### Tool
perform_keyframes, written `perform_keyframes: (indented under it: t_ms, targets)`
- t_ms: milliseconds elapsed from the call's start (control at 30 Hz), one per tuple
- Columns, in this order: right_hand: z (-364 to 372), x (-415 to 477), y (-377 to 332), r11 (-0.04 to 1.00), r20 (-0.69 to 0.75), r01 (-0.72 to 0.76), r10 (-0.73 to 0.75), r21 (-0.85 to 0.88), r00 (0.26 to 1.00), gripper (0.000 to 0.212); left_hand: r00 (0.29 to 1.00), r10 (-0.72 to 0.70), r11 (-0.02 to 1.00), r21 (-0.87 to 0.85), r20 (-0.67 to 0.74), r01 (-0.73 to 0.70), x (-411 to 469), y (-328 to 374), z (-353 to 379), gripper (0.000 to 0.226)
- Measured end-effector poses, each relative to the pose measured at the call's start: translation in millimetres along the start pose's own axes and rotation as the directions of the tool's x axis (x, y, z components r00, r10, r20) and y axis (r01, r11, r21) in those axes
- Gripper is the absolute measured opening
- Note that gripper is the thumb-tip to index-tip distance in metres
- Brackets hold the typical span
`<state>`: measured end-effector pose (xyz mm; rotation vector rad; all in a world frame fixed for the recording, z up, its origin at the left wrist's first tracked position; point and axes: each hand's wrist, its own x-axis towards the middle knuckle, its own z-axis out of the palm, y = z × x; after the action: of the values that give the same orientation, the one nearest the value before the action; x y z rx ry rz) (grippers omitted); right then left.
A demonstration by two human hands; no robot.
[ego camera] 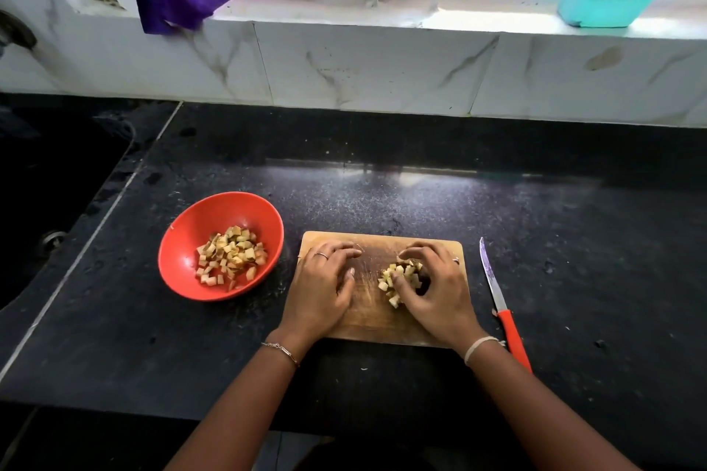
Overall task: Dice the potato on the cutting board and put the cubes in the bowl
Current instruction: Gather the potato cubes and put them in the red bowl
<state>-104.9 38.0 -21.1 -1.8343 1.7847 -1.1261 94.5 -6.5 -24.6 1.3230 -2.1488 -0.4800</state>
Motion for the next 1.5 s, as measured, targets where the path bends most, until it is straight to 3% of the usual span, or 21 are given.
perform_keyframes:
  t_ms: [133, 233, 300, 433, 633, 767, 933, 1133, 1233, 1300, 1367, 1400, 1433, 1500]
  targets:
    - [-9.0, -5.3, 8.5, 0.983, 0.127, 0.101, -0.082, -0.154, 0.988, 0.047, 0.99, -0.055, 0.982, 0.184, 0.129, 0.03, -6.5, -7.9, 7.7, 0.054]
    - [-10.0, -3.8, 9.5, 0.875, 0.359, 0.301, -0.16, -0.38, 0.919, 0.072, 0.973, -0.128, 0.968, 0.236, 0.193, 0.081, -8.2, -9.6, 10.5, 0.067]
    - [-9.7, 2.3, 8.5, 0.822, 0.452, 0.372, -0.159, -0.432, 0.877, 0.079, 0.967, -0.139, 0.961, 0.266, 0.214, 0.079, -9.1, -9.0, 11.0, 0.07]
    - [-3.4, 10.5, 5.7, 0.83, 0.462, 0.353, -0.133, -0.431, 0.877, 0.064, 0.968, -0.141, 0.955, 0.286, 0.208, 0.077, -10.1, -8.7, 12.4, 0.07]
    - [12.4, 11.3, 9.2, 0.805, 0.389, 0.411, -0.246, -0.428, 0.888, 0.031, 0.966, -0.156, 0.953, 0.29, 0.208, 0.091, -11.2, -7.1, 11.9, 0.071]
    - [10.8, 23.5, 6.2, 0.723, 0.424, 0.541, -0.367, -0.43, 0.828, 0.02, 0.966, -0.157, 0.953, 0.289, 0.206, 0.093, -10.8, -7.6, 12.2, 0.071]
    - [14.0, 39.1, 3.6, 0.63, 0.46, 0.647, -0.464, -0.43, 0.757, 0.026, 0.968, -0.154, 0.95, 0.298, 0.198, 0.09, -11.0, -7.0, 12.0, 0.071]
    - [16.7, 43.5, 1.7, 0.615, 0.457, 0.648, -0.465, -0.45, 0.758, 0.032, 0.968, -0.156, 0.949, 0.302, 0.197, 0.091, -10.7, -6.7, 11.6, 0.071]
    - [16.7, 44.8, -2.2, 0.781, 0.342, 0.503, -0.388, -0.371, 0.856, 0.031, 0.969, -0.152, 0.95, 0.299, 0.194, 0.089, -10.5, -6.5, 11.8, 0.071]
    - [12.7, 46.9, -7.3, 0.93, 0.224, 0.283, -0.232, -0.234, 0.947, 0.028, 0.971, -0.145, 0.953, 0.292, 0.19, 0.085, -10.1, -5.8, 11.5, 0.071]
    - [7.3, 50.1, -12.8, 0.999, 0.104, -0.036, 0.034, 0.013, 0.994, 0.03, 0.974, -0.14, 0.958, 0.274, 0.178, 0.088, -9.7, -5.9, 11.5, 0.07]
    - [4.3, 52.3, -17.1, 0.955, 0.085, -0.214, 0.201, 0.205, 0.976, 0.032, 0.976, -0.142, 0.962, 0.256, 0.168, 0.096, -9.5, -6.1, 11.5, 0.068]
    - [1.2, 54.3, -21.3, 0.839, 0.098, -0.363, 0.355, 0.406, 0.93, 0.031, 0.977, -0.146, 0.967, 0.232, 0.156, 0.107, -8.7, -6.3, 11.4, 0.065]
    - [-6.3, 57.4, -25.0, 0.499, 0.204, -0.541, 0.579, 0.677, 0.79, 0.031, 0.979, -0.156, 0.977, 0.166, 0.131, 0.133, -6.3, -5.4, 11.4, 0.055]
